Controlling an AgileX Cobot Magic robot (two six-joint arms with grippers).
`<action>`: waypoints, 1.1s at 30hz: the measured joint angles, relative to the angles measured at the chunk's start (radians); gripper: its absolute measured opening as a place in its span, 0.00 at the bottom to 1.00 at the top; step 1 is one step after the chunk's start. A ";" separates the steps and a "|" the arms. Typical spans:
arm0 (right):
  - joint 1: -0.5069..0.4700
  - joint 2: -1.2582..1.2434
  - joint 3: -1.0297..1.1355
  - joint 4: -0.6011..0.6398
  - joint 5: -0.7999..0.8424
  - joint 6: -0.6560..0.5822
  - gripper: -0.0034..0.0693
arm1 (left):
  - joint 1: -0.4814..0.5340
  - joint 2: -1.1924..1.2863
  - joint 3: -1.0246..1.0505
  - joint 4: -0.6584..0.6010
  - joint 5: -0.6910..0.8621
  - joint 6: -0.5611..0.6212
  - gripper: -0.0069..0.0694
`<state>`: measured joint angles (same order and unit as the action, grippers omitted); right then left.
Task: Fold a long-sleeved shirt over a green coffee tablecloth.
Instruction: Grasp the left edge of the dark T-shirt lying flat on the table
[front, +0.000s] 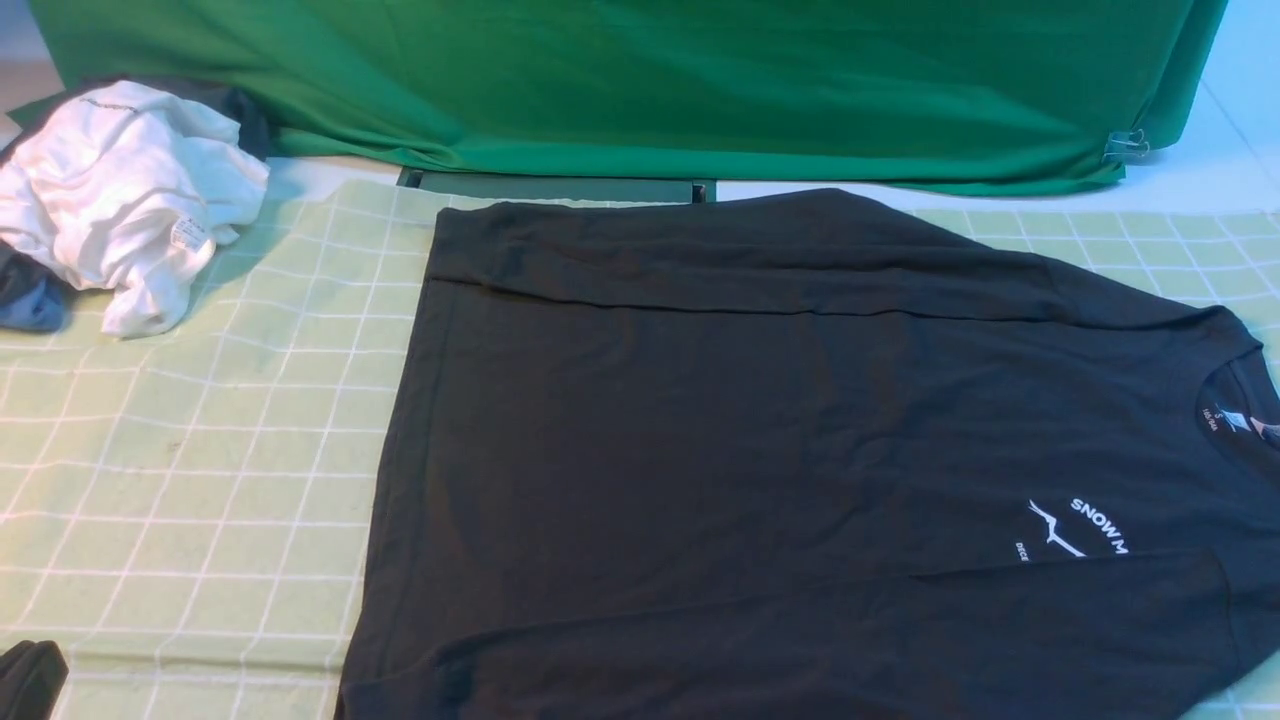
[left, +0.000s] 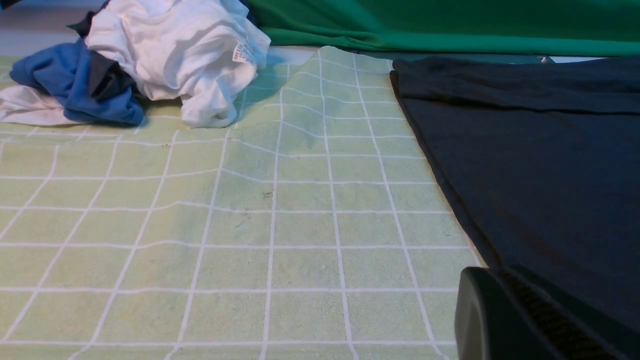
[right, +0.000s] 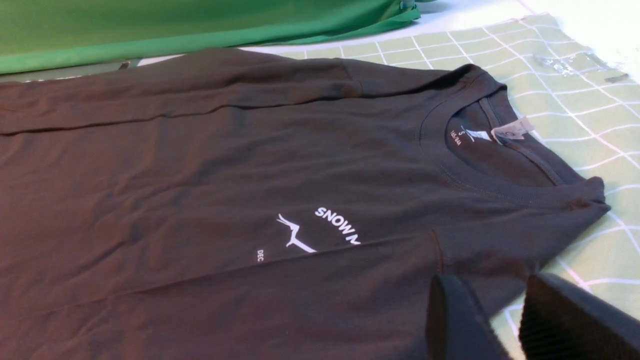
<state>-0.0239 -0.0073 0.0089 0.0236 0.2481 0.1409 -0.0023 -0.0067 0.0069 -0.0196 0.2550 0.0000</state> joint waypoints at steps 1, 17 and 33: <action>0.000 0.000 0.000 0.000 0.000 0.000 0.38 | 0.000 0.000 0.000 0.000 0.000 0.000 0.05; 0.000 0.000 0.000 0.000 -0.213 -0.030 0.38 | 0.000 0.000 0.000 0.088 -0.155 0.021 0.05; 0.000 0.000 0.000 0.000 -0.536 0.097 0.35 | 0.000 0.000 0.000 0.127 -0.859 -0.159 0.05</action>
<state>-0.0239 -0.0073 0.0089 0.0236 -0.2875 0.2380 -0.0023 -0.0067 0.0069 0.1076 -0.6039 -0.1590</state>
